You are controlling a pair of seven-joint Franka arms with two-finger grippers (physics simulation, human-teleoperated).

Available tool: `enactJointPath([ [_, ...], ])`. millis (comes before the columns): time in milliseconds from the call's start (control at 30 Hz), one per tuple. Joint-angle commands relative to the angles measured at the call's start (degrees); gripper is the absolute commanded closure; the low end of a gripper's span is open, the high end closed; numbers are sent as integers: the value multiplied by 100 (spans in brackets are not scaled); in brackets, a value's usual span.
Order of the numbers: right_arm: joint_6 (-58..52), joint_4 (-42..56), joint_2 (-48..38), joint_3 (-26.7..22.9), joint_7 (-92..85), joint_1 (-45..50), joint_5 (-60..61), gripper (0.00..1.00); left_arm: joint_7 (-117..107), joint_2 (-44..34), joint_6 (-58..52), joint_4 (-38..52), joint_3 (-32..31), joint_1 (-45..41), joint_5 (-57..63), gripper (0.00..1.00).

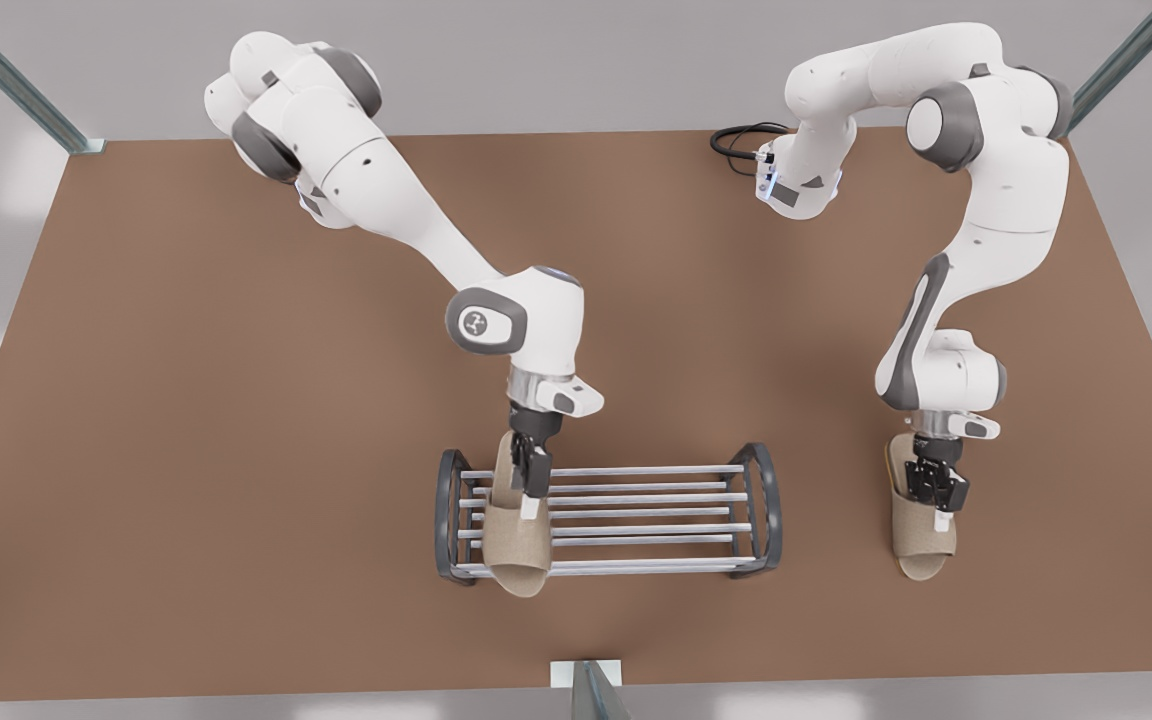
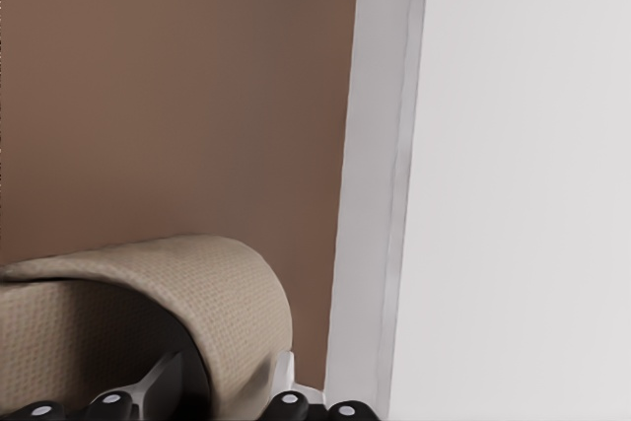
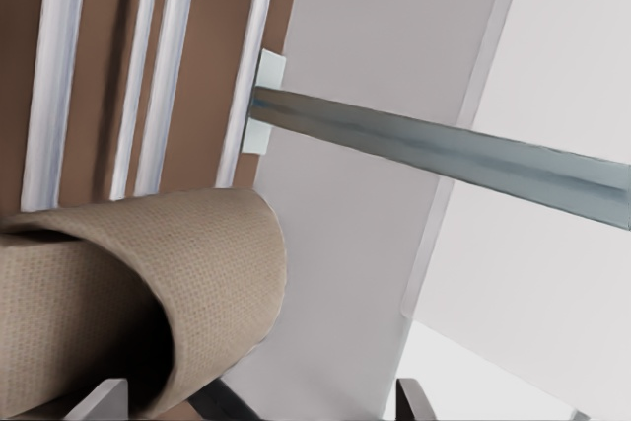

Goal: Place the right shoe on the shoe rack with the right arm, and place the left shoe on the shoe rack with the left arm

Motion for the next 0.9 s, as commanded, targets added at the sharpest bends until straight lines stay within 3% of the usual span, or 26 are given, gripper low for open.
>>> enactJointPath([
  [0,65,178,55,-9,-1802,16,117,0,-49,3,0,2,0,4,1,41],
  [67,39,179,12,-9,-1670,25,126,0,-49,20,0,11,0,4,1,41],
  [133,-365,-401,-691,17,-1723,157,794,0,-49,3,17,11,-9,4,-17,41],
  [233,-1359,-946,-2097,35,-1267,-247,3095,0,-339,-164,228,20,-27,-5,-69,44],
  [333,-1623,-2045,-3056,-35,2451,-1214,5038,0,-936,-305,255,38,-27,4,-149,79],
  [400,-1737,-2230,-3135,-493,3604,-1373,6506,0,-1016,-313,272,73,-18,4,-105,79],
  [467,-1737,-2247,-3126,-493,4307,-1390,6507,0,-1454,-980,1473,73,-44,13,-61,79],
  [600,-1789,-2318,-3345,-493,3763,-1513,6507,0,-2220,-2044,2987,73,-659,13,-131,79],
  [667,-2729,-1913,-3390,-993,3525,-1636,6498,0,-2299,-2440,4024,819,-1705,13,-254,79],
  [767,-3002,-1992,-3215,-1653,2110,-1987,7122,0,-2290,-3169,4218,934,-2206,-409,-192,79],
  [833,-3213,-1781,-2810,-1303,1696,-2812,7095,0,-2281,-3372,4403,934,-2206,-1190,-96,79],
  [867,-3205,-1807,-2819,-862,1723,-3183,7069,0,-2290,-3293,4455,934,-2206,-1604,193,79],
])
